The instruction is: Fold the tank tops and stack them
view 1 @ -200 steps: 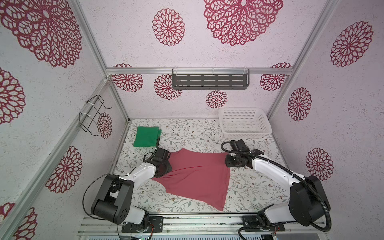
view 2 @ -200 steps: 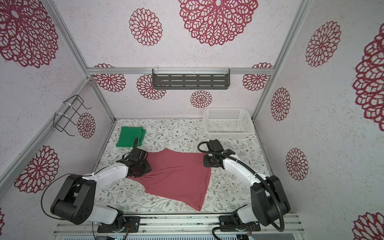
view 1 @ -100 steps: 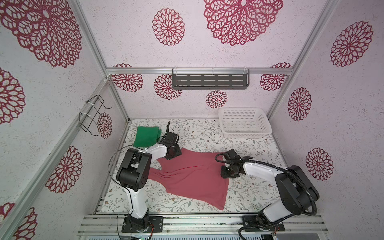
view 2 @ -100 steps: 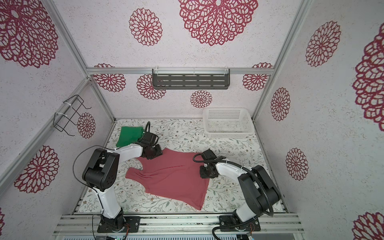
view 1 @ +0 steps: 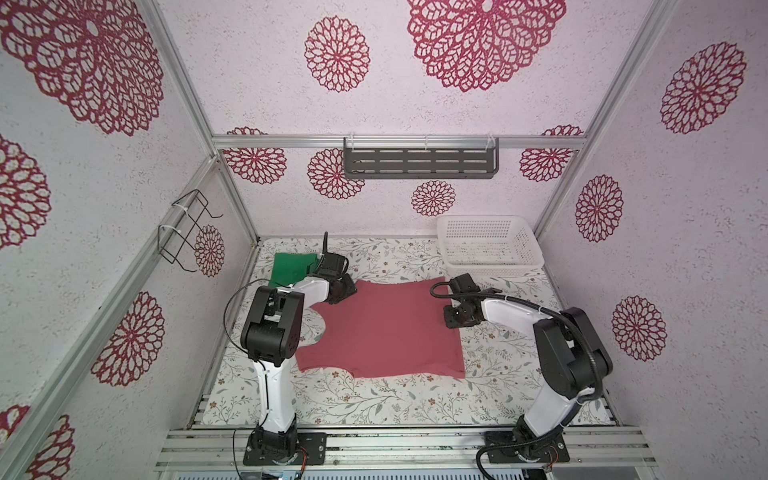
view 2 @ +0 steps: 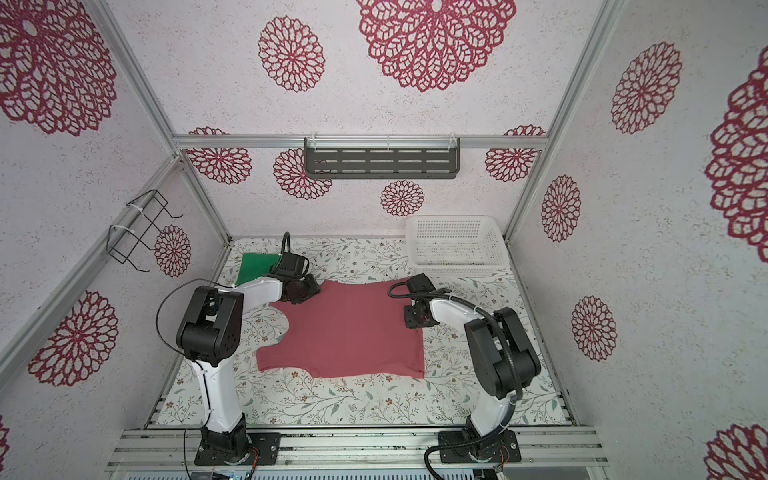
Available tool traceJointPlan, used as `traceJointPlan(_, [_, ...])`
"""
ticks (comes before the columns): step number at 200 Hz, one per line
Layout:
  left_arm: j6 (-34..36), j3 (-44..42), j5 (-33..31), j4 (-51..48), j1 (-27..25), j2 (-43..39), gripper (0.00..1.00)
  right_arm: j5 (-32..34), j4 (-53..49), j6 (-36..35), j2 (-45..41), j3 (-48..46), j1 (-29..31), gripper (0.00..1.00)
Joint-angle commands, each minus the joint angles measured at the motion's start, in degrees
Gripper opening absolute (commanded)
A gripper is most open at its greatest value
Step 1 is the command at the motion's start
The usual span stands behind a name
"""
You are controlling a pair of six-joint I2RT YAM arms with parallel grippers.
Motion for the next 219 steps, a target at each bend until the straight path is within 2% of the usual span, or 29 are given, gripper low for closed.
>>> traceJointPlan(1, [0.86, -0.59, -2.76, -3.21, 1.44, 2.81, 0.47, -4.84, -5.53, 5.33, -8.93, -5.71, 5.12, 0.36])
traceJointPlan(21, [0.51, -0.4, -2.4, -2.68, 1.44, 3.5, 0.47, -9.13, -2.69, 13.16, -13.16, -12.69, 10.18, 0.36])
traceJointPlan(45, [0.91, -0.58, -3.02, -2.63, 1.44, 3.33, 0.47, -9.42, -1.39, 18.78, -16.18, -19.22, 12.45, 0.36])
traceJointPlan(89, [2.28, -1.2, -3.84, -3.44, 1.88, 3.14, 0.47, 0.48, -12.85, 20.2, -23.58, -23.52, 9.9, 0.35])
traceJointPlan(112, [2.82, -0.89, -2.9, -3.41, 1.88, 3.27, 0.47, -1.15, -12.7, 19.64, -27.47, -24.29, 7.92, 0.36])
traceJointPlan(127, [3.81, -0.85, -1.83, -3.38, 1.64, 1.8, 0.51, -3.58, -12.06, 19.45, -28.92, -22.7, 7.93, 0.37])
traceJointPlan(156, [8.31, 1.02, -2.88, -9.16, 0.57, -4.42, 0.69, -4.77, -15.12, 18.59, -31.18, -18.97, 7.84, 0.38])
traceJointPlan(195, [12.2, 2.39, -8.7, -23.95, -1.38, -17.73, 0.75, -6.43, -18.28, 17.94, -32.91, -19.27, 7.75, 0.38])
traceJointPlan(219, [9.67, -2.67, -9.61, -33.01, -3.79, -27.22, 0.75, -7.3, -18.72, 18.19, -33.93, -19.91, 7.75, 0.39])
